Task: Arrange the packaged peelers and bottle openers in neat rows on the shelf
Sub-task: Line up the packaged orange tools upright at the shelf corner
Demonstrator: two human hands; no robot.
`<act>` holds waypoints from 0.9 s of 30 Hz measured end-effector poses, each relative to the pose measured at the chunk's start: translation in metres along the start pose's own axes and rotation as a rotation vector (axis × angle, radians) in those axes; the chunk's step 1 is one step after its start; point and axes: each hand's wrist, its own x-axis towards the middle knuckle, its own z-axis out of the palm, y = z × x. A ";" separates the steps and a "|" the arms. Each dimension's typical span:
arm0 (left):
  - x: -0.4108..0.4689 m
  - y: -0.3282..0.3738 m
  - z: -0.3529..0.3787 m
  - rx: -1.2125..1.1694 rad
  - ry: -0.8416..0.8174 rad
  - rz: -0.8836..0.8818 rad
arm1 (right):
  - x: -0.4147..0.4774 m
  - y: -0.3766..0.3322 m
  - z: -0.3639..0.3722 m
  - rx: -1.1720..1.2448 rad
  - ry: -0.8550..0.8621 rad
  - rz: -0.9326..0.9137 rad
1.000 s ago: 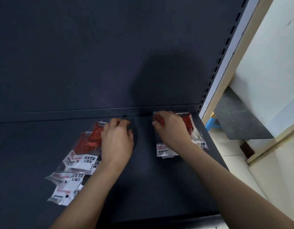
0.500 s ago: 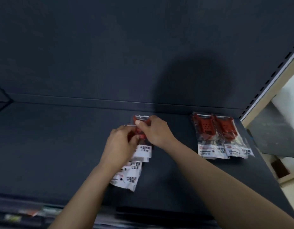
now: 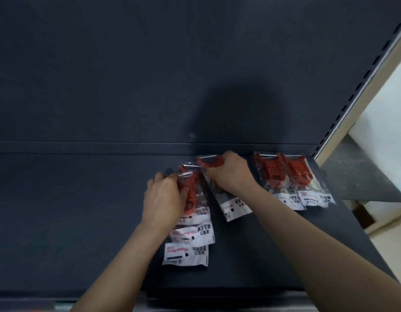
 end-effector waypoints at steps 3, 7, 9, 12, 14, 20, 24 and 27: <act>0.000 0.011 0.002 0.052 0.024 -0.046 | 0.000 0.006 -0.008 0.015 0.070 0.004; 0.003 0.019 0.008 0.139 -0.106 -0.130 | -0.001 0.014 -0.012 -0.013 0.069 -0.019; 0.005 0.016 0.010 0.069 -0.082 -0.132 | -0.001 0.016 -0.015 -0.024 0.066 -0.025; 0.003 0.015 0.007 -0.044 0.037 -0.112 | -0.003 0.014 -0.019 -0.020 0.073 -0.045; 0.002 0.020 0.003 -0.113 0.103 -0.125 | -0.005 0.014 -0.022 -0.019 0.088 -0.073; 0.003 0.050 -0.001 -0.278 0.166 -0.109 | -0.005 0.018 -0.045 -0.053 0.189 -0.138; 0.009 0.086 0.014 -0.327 0.148 0.009 | 0.000 0.039 -0.075 -0.102 0.290 -0.116; 0.015 0.118 0.033 -0.351 0.084 0.058 | 0.004 0.067 -0.101 -0.158 0.325 -0.039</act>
